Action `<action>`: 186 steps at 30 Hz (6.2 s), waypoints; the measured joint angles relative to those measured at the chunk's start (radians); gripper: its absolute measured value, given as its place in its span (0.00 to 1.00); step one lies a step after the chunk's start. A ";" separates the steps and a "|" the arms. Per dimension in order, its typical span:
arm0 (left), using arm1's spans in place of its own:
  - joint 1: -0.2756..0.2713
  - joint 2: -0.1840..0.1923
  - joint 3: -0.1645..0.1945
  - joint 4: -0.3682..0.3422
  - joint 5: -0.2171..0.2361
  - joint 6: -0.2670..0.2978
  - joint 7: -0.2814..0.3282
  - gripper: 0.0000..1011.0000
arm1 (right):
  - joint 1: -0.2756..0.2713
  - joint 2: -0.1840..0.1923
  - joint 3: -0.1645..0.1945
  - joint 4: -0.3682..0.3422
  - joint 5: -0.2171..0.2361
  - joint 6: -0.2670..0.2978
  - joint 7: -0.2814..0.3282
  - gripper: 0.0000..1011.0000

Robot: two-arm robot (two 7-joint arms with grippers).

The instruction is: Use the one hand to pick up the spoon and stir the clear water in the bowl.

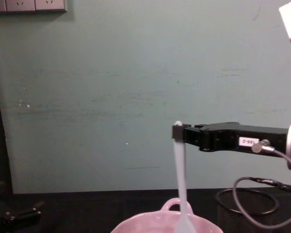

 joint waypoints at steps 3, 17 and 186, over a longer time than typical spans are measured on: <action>0.000 0.000 0.000 0.000 0.000 0.000 0.000 1.00 | 0.002 -0.008 -0.018 -0.005 -0.002 0.003 0.008 0.10; 0.000 0.000 0.000 0.000 0.000 0.000 0.000 1.00 | 0.089 -0.097 -0.102 0.079 -0.026 0.001 0.048 0.10; 0.000 0.000 0.000 0.000 0.000 0.000 0.000 1.00 | 0.040 -0.045 0.011 -0.054 -0.055 -0.019 -0.028 0.10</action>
